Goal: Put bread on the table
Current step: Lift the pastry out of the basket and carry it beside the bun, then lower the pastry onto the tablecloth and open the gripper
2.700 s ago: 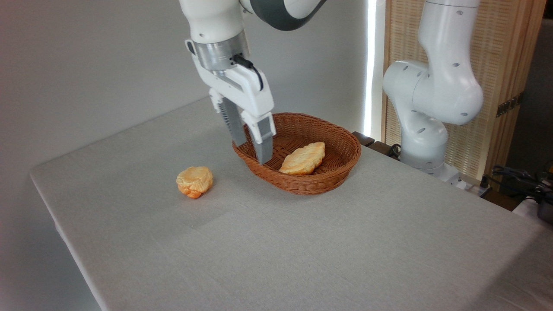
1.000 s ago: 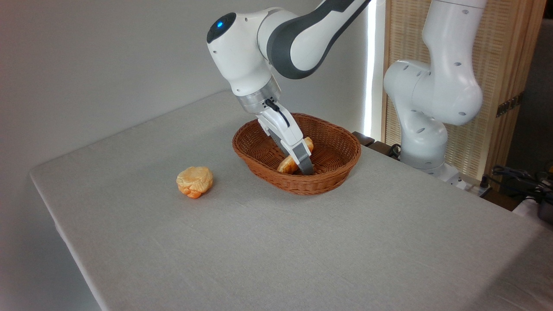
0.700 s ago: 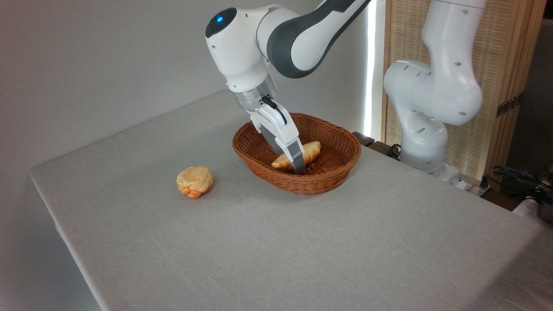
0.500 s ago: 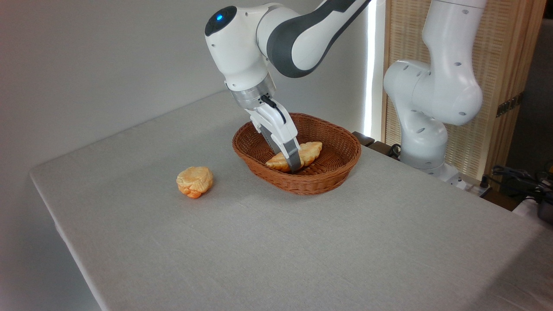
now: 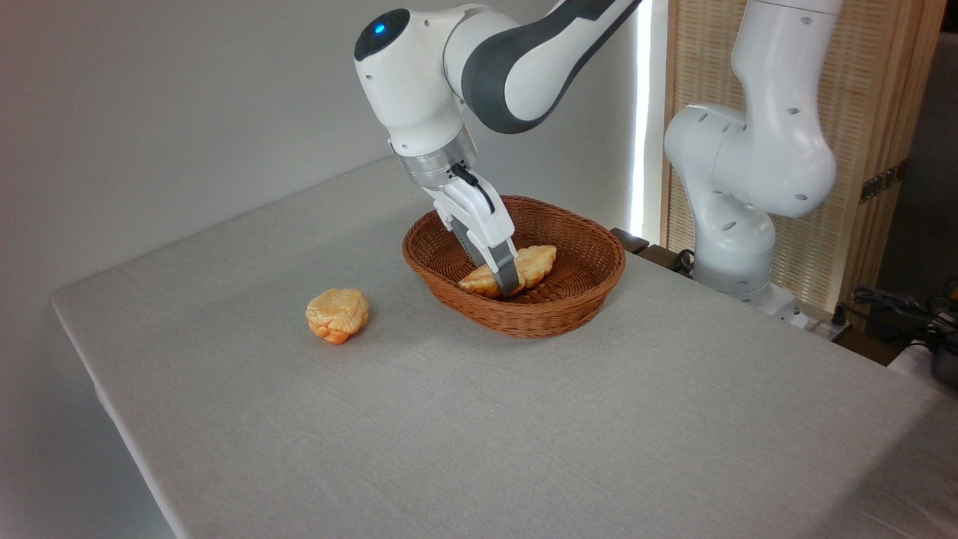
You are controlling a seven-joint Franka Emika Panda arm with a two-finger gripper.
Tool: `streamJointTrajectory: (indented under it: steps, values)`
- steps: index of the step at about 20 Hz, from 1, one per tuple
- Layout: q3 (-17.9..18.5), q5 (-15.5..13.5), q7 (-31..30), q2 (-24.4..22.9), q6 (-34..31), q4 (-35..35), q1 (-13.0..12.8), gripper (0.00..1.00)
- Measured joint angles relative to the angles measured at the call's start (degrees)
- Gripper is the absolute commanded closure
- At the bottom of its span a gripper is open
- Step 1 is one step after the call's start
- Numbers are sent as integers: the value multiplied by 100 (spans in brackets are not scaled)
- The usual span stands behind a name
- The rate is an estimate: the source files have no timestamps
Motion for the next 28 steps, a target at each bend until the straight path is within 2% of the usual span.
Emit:
streamJointTrajectory:
  steps: [7, 13, 16, 18, 23, 24, 25, 26, 27, 28]
  values:
    - [0, 0, 0, -26, -47, 75, -1, 79]
    - [21, -6, 0, -173, -772, 772, 0, 77]
    - [46, -7, 0, -227, -841, 1036, 0, 74]
    - [128, -7, 5, -221, -641, 1094, 3, 73]
    - [541, -7, 63, -163, 429, 1162, 28, 70]
    - [597, -7, 73, -148, 589, 1173, 28, 64]
    - [638, -7, 75, -128, 765, 1180, 30, 53]
    - [671, -12, 75, -102, 943, 1182, 31, 33]
    - [711, -39, 75, -64, 1102, 1183, 32, 5]
    - [747, -63, 75, -25, 1176, 1183, 32, 0]
